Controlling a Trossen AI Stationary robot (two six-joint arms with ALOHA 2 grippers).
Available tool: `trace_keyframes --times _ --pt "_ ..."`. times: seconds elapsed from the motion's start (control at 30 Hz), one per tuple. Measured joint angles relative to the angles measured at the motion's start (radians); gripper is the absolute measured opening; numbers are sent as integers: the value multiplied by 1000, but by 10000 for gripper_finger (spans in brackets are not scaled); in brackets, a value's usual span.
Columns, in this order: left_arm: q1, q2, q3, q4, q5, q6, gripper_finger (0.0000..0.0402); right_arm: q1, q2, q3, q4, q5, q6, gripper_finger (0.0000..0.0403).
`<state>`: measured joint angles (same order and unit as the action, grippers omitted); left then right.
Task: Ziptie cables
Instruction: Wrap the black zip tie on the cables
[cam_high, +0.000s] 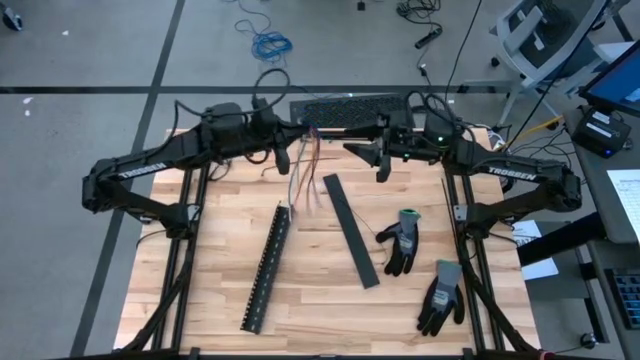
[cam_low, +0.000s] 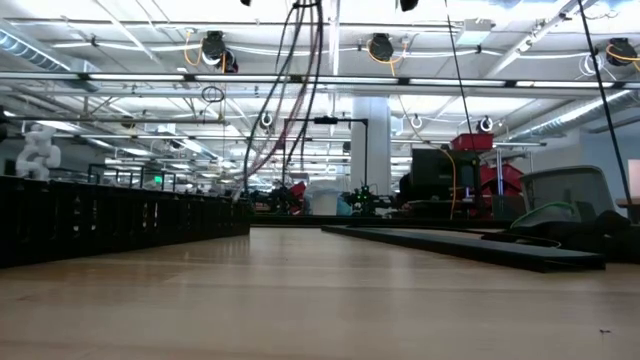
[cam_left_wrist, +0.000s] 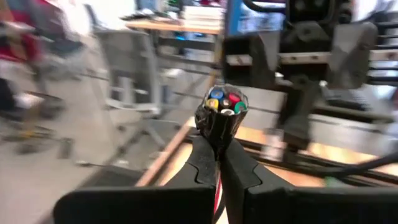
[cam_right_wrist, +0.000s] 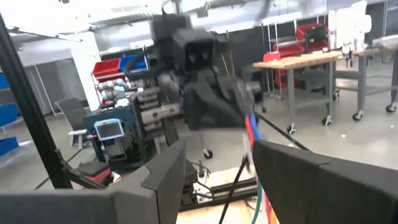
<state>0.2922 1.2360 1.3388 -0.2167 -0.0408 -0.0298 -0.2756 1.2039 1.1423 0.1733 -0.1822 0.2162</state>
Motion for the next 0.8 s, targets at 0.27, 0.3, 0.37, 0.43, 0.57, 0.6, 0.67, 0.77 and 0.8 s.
trace_keyframes --times 0.27,0.3,0.37,0.43,0.57,0.6,0.67,0.77,0.8 --pt "22 86 0 159 231 -122 2 1 37 1 -14 2 1 172" --pt "22 89 0 195 236 -122 2 3 43 1 -14 -1 4 172" --pt "30 89 0 239 244 -126 2 6 51 1 -14 -1 4 172" --pt "41 91 0 240 248 -162 2 9 53 0 -10 -1 6 172" --pt "56 104 -1 238 281 -216 2 8 52 0 35 -1 37 171" --pt "56 110 -1 252 284 -227 2 8 52 0 41 -1 41 171" --pt "56 118 -1 255 304 -254 2 9 51 0 42 -1 38 171" --pt "45 146 -1 257 332 -266 2 9 51 0 40 7 36 171" --pt "41 155 -1 262 333 -278 2 9 51 0 36 8 36 171"
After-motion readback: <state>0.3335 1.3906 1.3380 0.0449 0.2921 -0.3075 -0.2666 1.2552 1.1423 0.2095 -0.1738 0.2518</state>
